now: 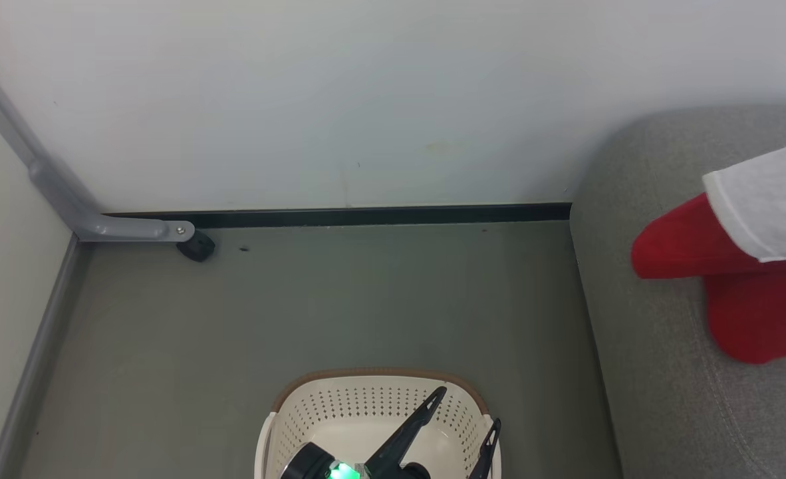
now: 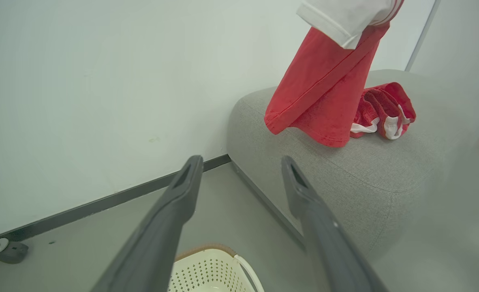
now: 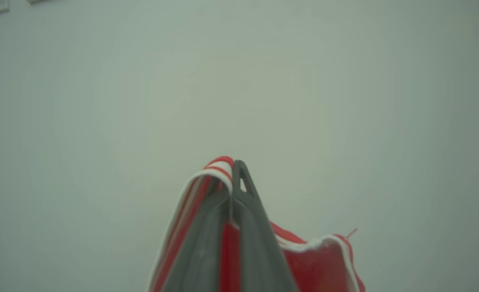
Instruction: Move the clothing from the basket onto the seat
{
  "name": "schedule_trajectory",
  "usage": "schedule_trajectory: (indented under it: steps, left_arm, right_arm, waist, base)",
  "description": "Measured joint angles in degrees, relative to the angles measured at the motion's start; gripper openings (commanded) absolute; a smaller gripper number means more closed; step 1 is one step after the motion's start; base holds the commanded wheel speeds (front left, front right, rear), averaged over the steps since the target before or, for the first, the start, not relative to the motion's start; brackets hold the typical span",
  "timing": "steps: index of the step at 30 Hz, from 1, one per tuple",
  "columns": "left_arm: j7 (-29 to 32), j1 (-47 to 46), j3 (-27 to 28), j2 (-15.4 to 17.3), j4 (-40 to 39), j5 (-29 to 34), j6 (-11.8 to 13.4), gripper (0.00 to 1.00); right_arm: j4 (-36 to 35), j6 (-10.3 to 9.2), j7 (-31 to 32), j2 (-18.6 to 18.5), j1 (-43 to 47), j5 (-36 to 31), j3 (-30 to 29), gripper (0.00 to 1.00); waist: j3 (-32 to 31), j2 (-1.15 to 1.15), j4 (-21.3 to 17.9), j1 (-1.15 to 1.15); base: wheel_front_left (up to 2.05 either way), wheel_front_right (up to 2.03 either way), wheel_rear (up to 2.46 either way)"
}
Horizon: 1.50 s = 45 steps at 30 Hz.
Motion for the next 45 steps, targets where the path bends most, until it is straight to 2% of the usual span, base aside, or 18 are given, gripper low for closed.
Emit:
schedule_trajectory:
  steps: [7, 11, 16, 24, 29, 35, 45]
  left_arm:
    - [-1.47, -2.76, -1.90, -0.10, 1.10, 1.92, 0.05, 1.00]
    - [-2.54, -4.90, -4.16, -0.10, 1.24, 2.53, 0.20, 1.00]
    - [-3.76, -8.95, -8.77, -0.13, 0.45, 2.49, 0.52, 1.00]
    - [-5.53, -12.66, -9.90, -0.22, 0.58, 2.57, 0.53, 1.00]
    - [-6.59, -14.89, -10.87, -0.23, 0.82, 2.57, 0.53, 1.00]
    - [-8.01, -16.86, -11.62, -0.21, 1.22, 2.56, 0.54, 1.00]
    - [-10.03, -19.39, -11.94, -0.23, 3.11, 2.23, 0.56, 1.00]
  right_arm:
    - [3.48, 0.90, 0.00, -4.46, -0.05, 1.44, -4.76, 0.00]
    - [8.12, 2.00, -0.01, -7.64, 0.23, 2.04, -6.93, 0.00]
    - [15.11, 3.37, -0.01, -9.01, 1.72, 3.35, -8.43, 0.00]
    - [23.35, 4.75, 0.00, -8.64, 2.59, 4.98, -8.37, 0.00]
    - [26.37, 4.76, 0.00, -7.57, 2.51, 6.50, -7.21, 0.00]
    - [23.87, 4.76, 0.71, -7.40, 2.34, 8.71, -3.16, 0.00]
    - [24.64, 4.76, 4.88, -6.09, 1.60, 13.63, 0.80, 0.00]
  waist:
    - [3.43, 0.00, -0.79, 0.00]
    - [5.97, 0.00, -1.08, 0.00]
    - [9.42, 0.00, -1.29, 0.00]
    - [15.34, 0.00, -1.37, 0.00]
    - [18.87, 0.01, -1.16, 0.00]
    - [22.68, 0.01, -0.59, 0.00]
    - [26.48, 0.00, 0.50, 0.00]
  base:
    - [0.00, 0.00, 0.00]
    - [0.00, 0.00, 0.00]
    - [0.00, 0.00, 0.00]
    - [0.00, 0.00, 0.00]
    - [0.00, 0.00, 0.00]
    - [0.00, 0.00, 0.00]
    - [0.00, 0.00, 0.00]
